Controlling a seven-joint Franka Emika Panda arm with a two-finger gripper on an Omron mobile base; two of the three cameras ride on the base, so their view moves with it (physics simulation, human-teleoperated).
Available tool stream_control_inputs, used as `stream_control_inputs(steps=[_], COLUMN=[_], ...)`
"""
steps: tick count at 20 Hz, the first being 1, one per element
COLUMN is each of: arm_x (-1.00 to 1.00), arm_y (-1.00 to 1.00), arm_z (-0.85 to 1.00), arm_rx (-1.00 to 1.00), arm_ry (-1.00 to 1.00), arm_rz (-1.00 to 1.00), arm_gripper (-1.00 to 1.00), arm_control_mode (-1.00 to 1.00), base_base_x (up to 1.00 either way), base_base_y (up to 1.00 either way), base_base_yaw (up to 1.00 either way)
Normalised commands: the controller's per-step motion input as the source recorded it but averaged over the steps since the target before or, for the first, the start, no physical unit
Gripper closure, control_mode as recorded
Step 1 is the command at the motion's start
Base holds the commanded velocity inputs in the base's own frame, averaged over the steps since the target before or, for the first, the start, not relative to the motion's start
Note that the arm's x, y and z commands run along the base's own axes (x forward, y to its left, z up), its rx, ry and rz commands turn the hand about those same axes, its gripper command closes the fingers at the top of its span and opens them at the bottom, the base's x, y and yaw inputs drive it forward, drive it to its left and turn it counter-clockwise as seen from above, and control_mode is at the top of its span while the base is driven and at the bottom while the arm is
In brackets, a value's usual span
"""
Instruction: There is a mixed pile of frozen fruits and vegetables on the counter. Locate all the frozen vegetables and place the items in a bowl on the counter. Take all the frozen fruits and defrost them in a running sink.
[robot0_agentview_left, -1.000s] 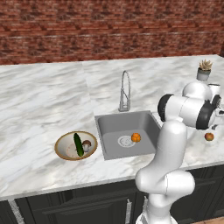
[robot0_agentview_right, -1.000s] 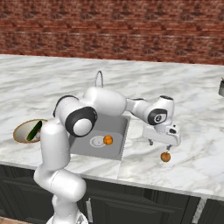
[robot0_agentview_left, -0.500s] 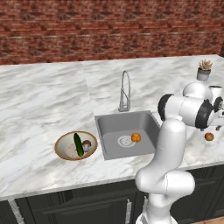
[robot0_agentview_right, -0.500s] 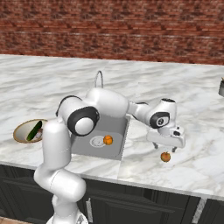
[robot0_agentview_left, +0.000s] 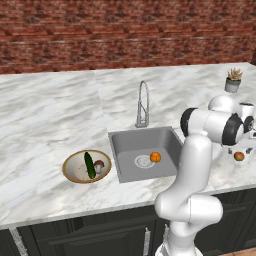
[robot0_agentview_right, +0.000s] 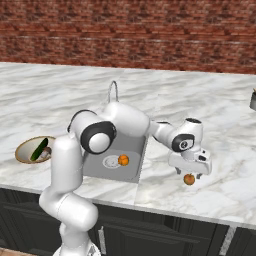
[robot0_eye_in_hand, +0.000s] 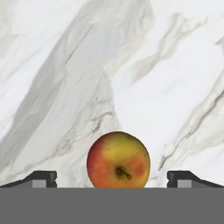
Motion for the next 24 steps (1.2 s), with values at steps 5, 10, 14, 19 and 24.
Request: stream_control_inputs(steps=[5, 10, 14, 19, 24], arm_x=[0.02, 0.01, 0.00, 0.00, 0.00], arm_y=[-0.15, -0.02, 0.00, 0.00, 0.13], arm_z=[-0.28, -0.06, 0.00, 0.00, 0.33], arm_rx=[0.00, 0.00, 0.00, 0.00, 0.00], arm_ry=[0.01, 0.00, 0.00, 0.00, 0.00], arm_rz=[-0.02, 0.00, 0.00, 0.00, 0.00], arm_gripper=[-1.00, -1.00, 1.00, 1.00, 1.00], arm_control_mode=[-1.00, -1.00, -1.00, -1.00, -1.00], base_base_x=[0.00, 0.00, 0.00, 0.00, 0.00], base_base_y=[0.00, 0.00, 0.00, 0.00, 0.00], base_base_yaw=[0.00, 0.00, 0.00, 0.00, 0.00])
